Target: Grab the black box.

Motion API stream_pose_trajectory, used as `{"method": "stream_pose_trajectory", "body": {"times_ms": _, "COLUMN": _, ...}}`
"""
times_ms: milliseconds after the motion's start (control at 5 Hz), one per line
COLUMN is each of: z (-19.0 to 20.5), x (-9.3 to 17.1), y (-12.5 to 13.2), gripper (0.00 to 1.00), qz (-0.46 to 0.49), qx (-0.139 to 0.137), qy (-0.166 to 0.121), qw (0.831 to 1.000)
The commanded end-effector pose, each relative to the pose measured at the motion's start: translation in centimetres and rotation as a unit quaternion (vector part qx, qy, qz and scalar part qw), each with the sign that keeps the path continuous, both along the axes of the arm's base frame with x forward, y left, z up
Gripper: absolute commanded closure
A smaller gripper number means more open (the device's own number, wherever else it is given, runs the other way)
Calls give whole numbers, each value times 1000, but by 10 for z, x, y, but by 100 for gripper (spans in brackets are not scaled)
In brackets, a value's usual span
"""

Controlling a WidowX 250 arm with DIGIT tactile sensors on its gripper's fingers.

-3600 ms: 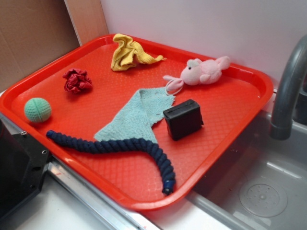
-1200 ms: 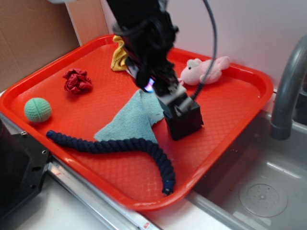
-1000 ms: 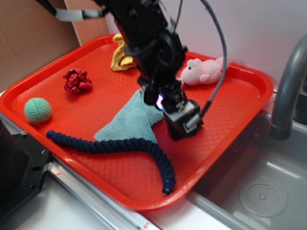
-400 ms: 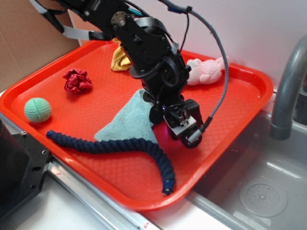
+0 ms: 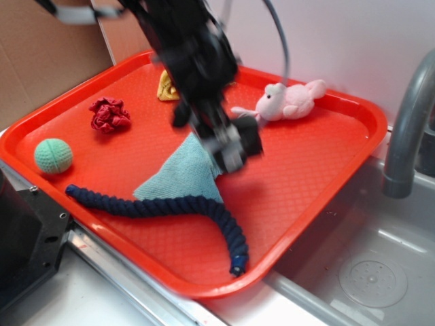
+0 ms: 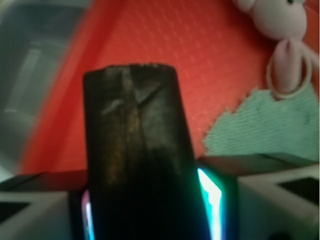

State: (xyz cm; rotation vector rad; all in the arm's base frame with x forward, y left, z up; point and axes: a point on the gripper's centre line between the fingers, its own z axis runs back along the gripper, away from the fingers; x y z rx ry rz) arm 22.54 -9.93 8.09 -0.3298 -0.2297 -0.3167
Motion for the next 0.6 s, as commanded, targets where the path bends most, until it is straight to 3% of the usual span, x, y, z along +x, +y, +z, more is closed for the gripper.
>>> {"method": "stream_pose_trajectory", "body": {"times_ms": 0, "z": 113, "x": -31, "y": 92, "gripper": 100, "qz": 131, "qx": 32, "qy": 17, "qw": 991}}
{"method": "stream_pose_trajectory", "body": {"times_ms": 200, "z": 135, "x": -52, "y": 129, "gripper": 100, "qz": 206, "qx": 107, "qy": 67, "qw": 970}}
{"method": "stream_pose_trajectory", "body": {"times_ms": 400, "z": 149, "x": -48, "y": 139, "gripper": 100, "qz": 222, "qx": 136, "qy": 73, "qw": 963}}
